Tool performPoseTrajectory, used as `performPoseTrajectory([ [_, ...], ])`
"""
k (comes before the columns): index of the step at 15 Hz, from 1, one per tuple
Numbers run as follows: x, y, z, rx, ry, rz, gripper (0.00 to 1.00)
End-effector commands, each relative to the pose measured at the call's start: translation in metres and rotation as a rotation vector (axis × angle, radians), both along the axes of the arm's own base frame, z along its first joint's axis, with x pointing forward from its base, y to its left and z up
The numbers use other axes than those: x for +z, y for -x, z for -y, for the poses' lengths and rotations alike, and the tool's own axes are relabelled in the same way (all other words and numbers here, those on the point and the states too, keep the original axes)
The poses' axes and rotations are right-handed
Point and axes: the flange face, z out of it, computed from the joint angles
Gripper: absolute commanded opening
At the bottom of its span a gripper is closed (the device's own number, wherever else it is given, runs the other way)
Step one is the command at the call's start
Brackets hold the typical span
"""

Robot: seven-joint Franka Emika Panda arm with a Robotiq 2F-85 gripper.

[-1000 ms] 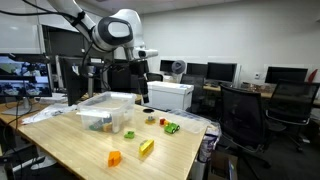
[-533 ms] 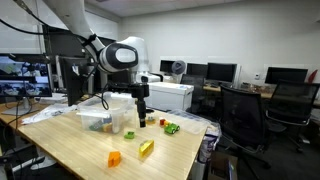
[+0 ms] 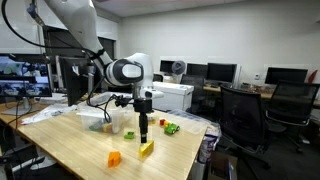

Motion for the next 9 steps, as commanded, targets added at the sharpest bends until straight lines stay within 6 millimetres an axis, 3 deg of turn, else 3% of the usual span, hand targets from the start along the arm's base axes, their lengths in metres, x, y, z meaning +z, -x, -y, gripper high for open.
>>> performPoseTrajectory([
  [1, -0.026, -0.005, 0.003, 0.026, -0.012, -0.015, 1.0],
  [4, -0.048, -0.016, -0.011, 0.077, -0.004, -0.033, 1.0],
  [7, -0.034, -0.039, -0.025, 0.107, 0.002, 0.008, 1.0],
  [9, -0.024, -0.045, -0.027, 0.117, 0.005, 0.032, 1.0],
])
